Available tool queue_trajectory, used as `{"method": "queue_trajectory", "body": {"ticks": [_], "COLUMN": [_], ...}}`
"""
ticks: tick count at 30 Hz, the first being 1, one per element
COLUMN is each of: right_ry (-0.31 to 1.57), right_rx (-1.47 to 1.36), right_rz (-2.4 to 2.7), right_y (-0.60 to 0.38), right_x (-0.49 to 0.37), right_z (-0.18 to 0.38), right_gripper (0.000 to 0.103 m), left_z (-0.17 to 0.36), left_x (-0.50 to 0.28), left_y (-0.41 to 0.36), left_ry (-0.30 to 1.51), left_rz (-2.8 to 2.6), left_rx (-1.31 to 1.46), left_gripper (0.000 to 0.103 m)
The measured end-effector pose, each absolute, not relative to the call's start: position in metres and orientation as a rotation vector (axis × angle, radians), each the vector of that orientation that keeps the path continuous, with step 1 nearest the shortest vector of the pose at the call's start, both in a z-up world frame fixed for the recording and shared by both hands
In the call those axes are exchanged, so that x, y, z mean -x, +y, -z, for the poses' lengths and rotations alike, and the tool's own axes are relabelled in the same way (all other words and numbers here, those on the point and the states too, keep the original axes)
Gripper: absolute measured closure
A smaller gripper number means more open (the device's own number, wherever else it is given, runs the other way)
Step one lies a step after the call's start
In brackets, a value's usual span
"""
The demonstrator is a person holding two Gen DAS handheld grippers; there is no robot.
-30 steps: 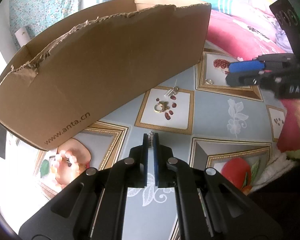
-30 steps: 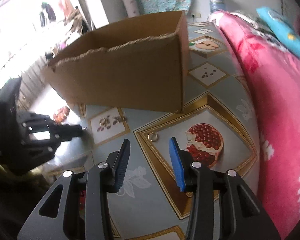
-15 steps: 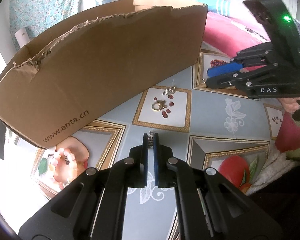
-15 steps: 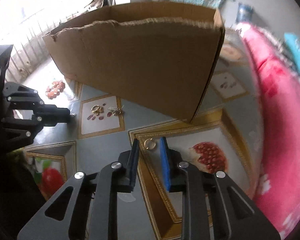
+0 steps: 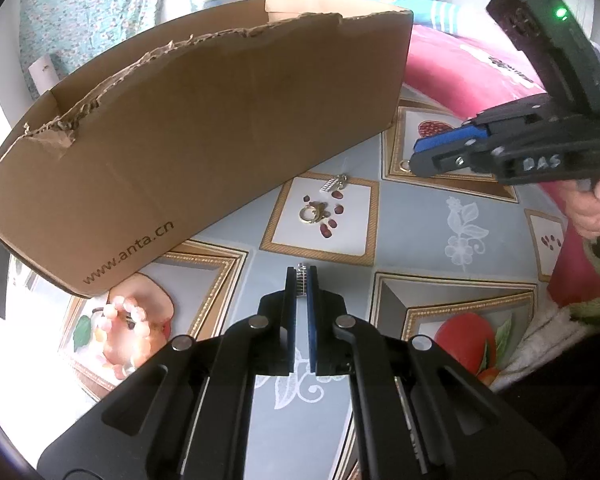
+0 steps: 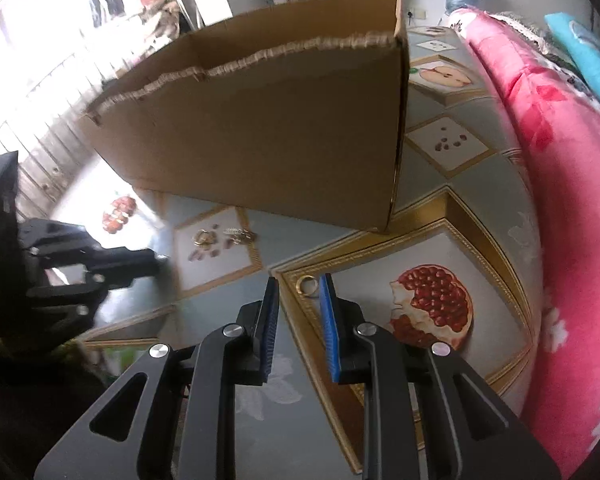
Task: Organize jewelry
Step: 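Close the right gripper on the small gold ring while the left gripper holds the spring, then carry the gold ring with the right gripper over the box while the left gripper carries the spring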
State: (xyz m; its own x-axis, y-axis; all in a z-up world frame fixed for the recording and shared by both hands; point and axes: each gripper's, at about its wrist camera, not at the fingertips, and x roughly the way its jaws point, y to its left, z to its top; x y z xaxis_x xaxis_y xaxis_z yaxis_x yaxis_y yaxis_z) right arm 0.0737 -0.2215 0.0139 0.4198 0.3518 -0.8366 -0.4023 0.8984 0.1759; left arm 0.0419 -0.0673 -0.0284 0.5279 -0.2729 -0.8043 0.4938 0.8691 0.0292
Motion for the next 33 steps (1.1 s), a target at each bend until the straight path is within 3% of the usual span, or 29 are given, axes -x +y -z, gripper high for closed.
{"method": "queue_trajectory", "body": {"ticks": [10,19,22,24,33], "right_ry": [1.019,0.971,0.972,0.97,0.969], "right_rx": [0.062,0.25,0.251,0.263,0.041], "right_rz": [-0.476,-0.488,-0.54,-0.556,-0.543], "right_y": [-0.217,-0.2,-0.202,-0.203,-0.228], "right_x": [-0.072,-0.077,-0.077,-0.078,-0.082], "right_z": [-0.02,-0.011,-0.009,-0.009,-0.013], "right_gripper": [0.082,0.082,0.091,0.091,0.093], "left_z": [0.028,0.028,0.028,0.029,0.027], "left_x": [-0.045,-0.049,-0.05,-0.051,-0.054], "left_y": [-0.07,-0.071,-0.071,-0.072,-0.065], "left_ry": [0.903,0.901,0.9,0.899,0.89], "left_rz": [0.471,0.483,0.484,0.482,0.489], "left_rx": [-0.27,-0.266,-0.263,-0.259,-0.236], "left_gripper": [0.099,0.099,0.099,0.099,0.099]}}
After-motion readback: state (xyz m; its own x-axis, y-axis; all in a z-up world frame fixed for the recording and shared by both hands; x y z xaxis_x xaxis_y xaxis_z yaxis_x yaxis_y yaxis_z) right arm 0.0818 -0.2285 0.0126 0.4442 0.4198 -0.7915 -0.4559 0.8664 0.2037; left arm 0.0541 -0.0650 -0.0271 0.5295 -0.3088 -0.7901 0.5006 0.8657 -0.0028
